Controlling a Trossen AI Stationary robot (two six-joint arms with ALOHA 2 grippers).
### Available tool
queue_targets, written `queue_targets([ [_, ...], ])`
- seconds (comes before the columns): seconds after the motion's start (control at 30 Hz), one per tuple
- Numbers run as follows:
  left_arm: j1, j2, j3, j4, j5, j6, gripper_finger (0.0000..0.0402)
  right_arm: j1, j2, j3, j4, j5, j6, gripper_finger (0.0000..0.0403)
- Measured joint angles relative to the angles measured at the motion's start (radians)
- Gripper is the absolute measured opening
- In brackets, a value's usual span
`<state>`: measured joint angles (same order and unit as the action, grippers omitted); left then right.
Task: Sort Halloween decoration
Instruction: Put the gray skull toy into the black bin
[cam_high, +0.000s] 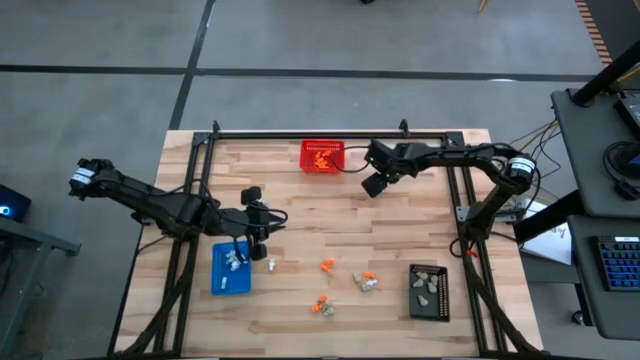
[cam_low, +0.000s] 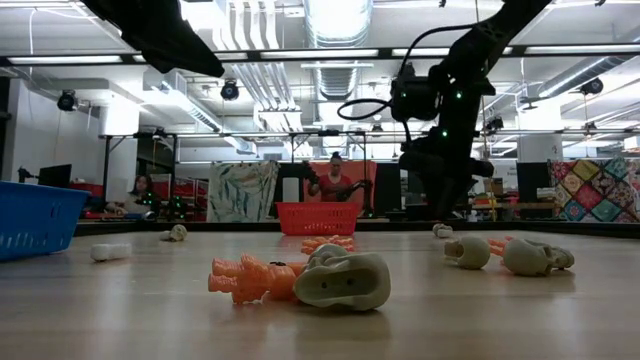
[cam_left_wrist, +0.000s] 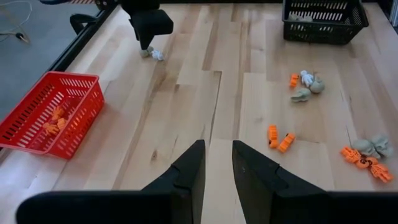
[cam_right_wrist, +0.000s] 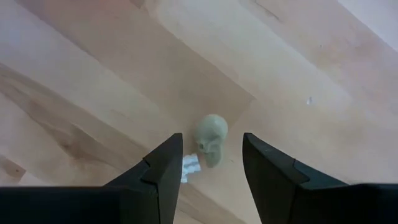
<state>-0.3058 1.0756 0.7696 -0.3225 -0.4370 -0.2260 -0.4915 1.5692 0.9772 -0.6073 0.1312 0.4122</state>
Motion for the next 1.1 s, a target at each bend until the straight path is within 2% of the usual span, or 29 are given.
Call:
queue_targets([
  [0.33, 0.000, 0.000, 0.000, 0.000, 0.000, 0.000, 0.0063, 0.000, 0.005, -0.055, 0.091, 0.000, 0.000, 0.0157],
  [0.7, 0.000, 0.000, 0.000, 0.000, -0.001, -0.005, 0.0063, 0.001, 0.126, -0.045, 0.128, 0.002, -0.015, 0.0153],
  [0.87, 0.000, 0.000, 0.000, 0.000, -0.001, -0.008, 0.0063, 0.001, 0.118, -0.035, 0.122, -0.002, -0.016, 0.0133],
  [1.1, 0.000, 0.000, 0.000, 0.000, -0.003, -0.018, 0.0063, 0.000, 0.092, -0.013, 0.119, 0.000, -0.019, 0.0080],
])
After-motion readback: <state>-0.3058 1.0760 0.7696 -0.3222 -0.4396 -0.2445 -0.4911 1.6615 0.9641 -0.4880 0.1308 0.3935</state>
